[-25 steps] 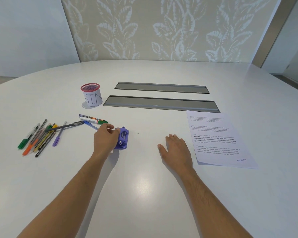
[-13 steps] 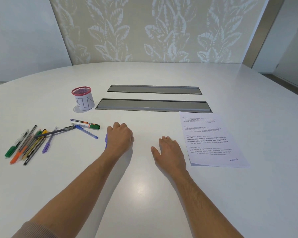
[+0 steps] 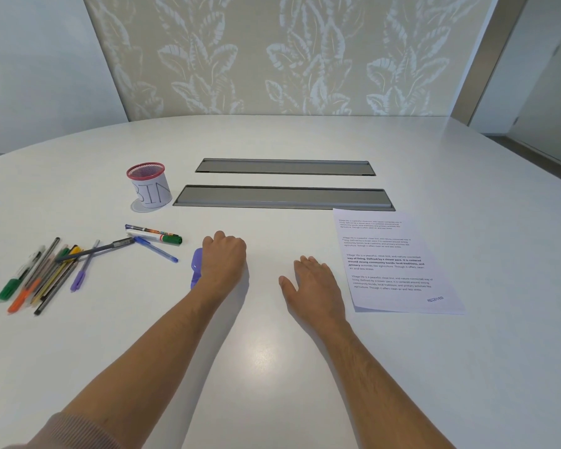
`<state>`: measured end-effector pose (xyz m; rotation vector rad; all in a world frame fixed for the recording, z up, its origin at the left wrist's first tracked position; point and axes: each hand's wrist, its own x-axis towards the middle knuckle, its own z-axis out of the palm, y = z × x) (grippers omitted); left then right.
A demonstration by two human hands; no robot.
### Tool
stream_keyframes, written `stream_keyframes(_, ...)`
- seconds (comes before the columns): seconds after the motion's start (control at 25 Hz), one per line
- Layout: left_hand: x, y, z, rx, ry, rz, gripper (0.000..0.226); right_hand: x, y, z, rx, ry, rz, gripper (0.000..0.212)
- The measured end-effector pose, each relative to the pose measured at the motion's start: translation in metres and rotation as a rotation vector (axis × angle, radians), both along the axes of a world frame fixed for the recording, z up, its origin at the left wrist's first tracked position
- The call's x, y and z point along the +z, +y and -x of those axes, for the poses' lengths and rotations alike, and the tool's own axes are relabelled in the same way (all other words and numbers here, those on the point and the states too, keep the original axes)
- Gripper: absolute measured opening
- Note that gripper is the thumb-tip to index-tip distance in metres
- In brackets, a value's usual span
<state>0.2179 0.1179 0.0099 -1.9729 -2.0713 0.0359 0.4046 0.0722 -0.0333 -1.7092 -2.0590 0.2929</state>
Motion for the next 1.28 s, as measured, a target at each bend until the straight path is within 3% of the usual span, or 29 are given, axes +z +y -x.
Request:
stream_keyframes(0.44,-0.006,-0.003,-0.006,-0.071,0.135,-0.019,0.011,0.003,-0.003,0.000,0.007,-0.019,0.007,0.059)
stream_keyframes(0.96,-0.004,-0.004,-0.007,-0.056,0.127,0.006,0.018,0.006,-0.006,0.000,0.016,0.018,0.044,0.056)
stream_keyframes(1.04,-0.003,-0.003,-0.009,-0.061,0.123,0.019,0.019,0.013,-0.006,-0.001,-0.017,0.144,0.073,0.052)
stream_keyframes(1.16,0.001,-0.005,-0.011,-0.059,0.096,0.029,0.019,0.029,-0.008,-0.003,-0.123,0.586,0.135,0.043)
stream_keyframes(1.28,0.003,-0.011,-0.018,-0.076,0.039,0.051,0.018,0.043,-0.006,-0.003,-0.164,0.908,0.168,0.036)
